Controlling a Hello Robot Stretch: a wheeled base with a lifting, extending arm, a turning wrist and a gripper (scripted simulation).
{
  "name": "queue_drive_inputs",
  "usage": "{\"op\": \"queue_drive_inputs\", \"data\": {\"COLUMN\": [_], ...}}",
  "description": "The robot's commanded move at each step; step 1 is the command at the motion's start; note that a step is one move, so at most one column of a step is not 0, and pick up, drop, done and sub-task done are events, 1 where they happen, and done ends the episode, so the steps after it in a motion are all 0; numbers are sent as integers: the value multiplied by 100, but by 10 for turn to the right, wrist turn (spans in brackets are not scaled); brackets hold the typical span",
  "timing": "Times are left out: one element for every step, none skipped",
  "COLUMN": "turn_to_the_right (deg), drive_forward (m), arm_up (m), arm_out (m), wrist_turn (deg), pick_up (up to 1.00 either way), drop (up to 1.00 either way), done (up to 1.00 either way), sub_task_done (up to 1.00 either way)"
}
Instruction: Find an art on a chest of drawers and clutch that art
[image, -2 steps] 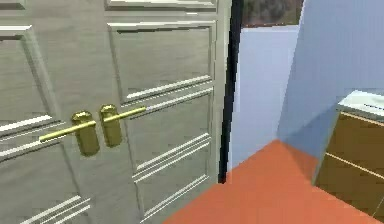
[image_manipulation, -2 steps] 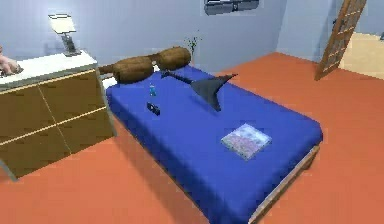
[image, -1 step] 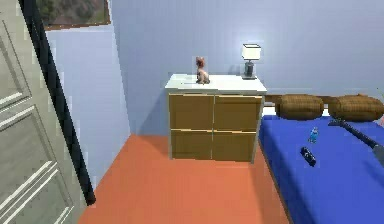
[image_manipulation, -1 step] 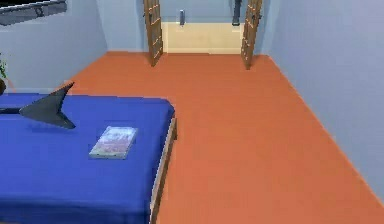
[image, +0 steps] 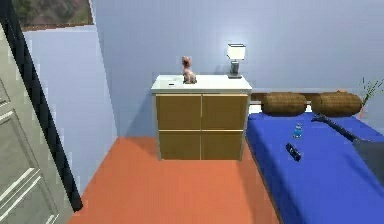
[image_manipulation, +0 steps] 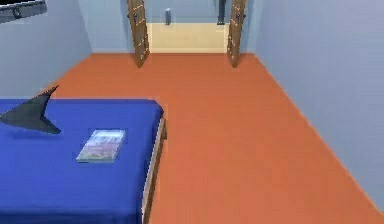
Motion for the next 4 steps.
{"op": "queue_drive_inputs", "data": {"turn_to_the_right": [0,0,-450,-420], "drive_forward": [85,15,0,0], "arm_up": [0,0,0,0], "arm_out": [0,0,0,0], "wrist_turn": [0,0,0,0], "pick_up": [0,0,0,0], "drop": [0,0,0,0], "done": [0,0,0,0], "sub_task_done": [0,0,0,0]}}
